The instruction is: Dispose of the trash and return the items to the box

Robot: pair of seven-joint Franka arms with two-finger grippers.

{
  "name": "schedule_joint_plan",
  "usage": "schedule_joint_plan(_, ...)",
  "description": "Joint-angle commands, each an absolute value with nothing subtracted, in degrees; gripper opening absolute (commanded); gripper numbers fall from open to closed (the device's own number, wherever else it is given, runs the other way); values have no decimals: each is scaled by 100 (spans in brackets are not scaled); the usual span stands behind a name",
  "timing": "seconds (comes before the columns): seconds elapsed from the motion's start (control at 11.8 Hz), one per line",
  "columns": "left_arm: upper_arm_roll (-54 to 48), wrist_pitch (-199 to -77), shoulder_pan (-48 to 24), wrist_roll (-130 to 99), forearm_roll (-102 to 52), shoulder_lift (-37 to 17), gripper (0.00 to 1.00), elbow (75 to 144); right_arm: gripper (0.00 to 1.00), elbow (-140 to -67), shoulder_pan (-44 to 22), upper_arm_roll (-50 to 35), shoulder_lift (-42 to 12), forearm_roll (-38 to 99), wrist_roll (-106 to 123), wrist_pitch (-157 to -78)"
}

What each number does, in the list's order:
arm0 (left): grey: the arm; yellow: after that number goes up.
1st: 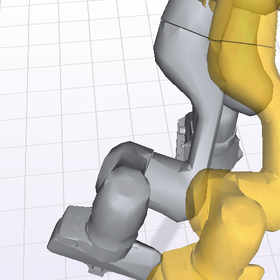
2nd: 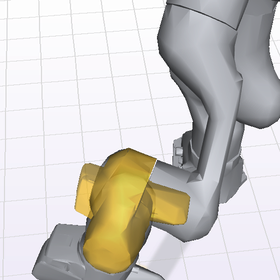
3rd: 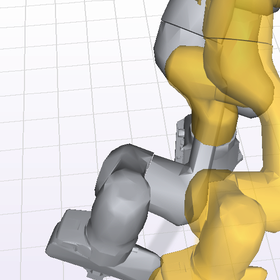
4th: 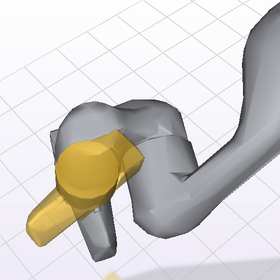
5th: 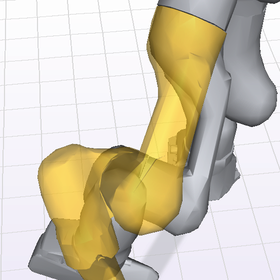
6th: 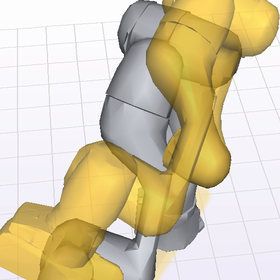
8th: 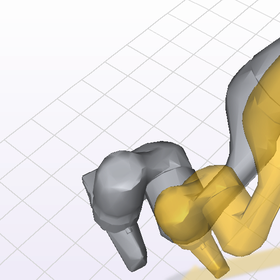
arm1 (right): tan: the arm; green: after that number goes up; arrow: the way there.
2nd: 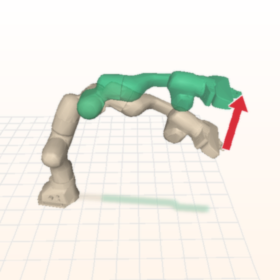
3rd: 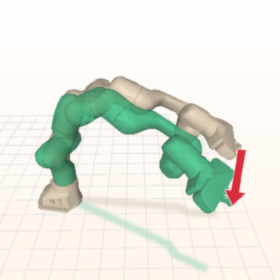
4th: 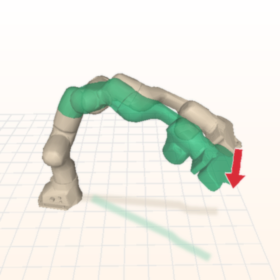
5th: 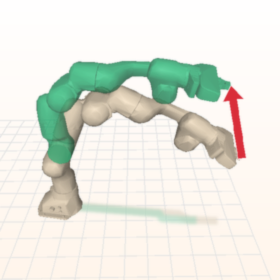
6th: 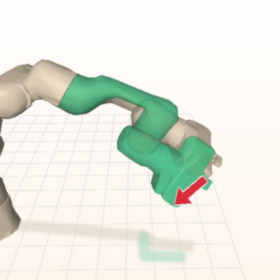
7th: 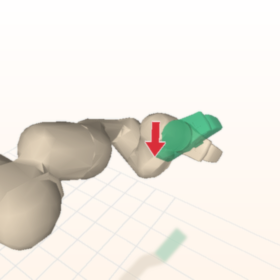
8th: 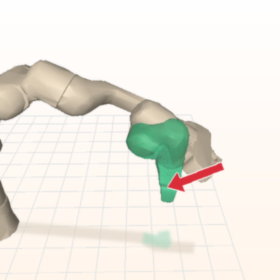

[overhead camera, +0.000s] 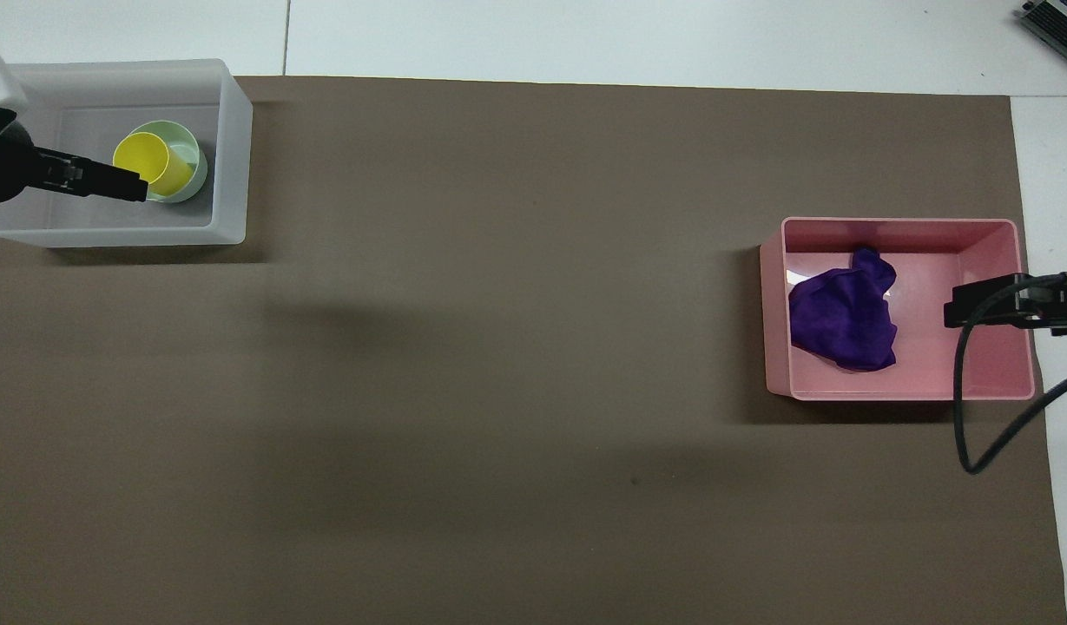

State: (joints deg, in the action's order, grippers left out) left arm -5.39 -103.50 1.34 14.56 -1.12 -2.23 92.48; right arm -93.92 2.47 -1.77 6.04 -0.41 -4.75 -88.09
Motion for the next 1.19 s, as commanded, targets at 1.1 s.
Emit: schedule_joint_plan(1.1,-193,-9027,-325,978,-88,35,100,8859,100,-9466,272,-202,668,-44,-369,-8745)
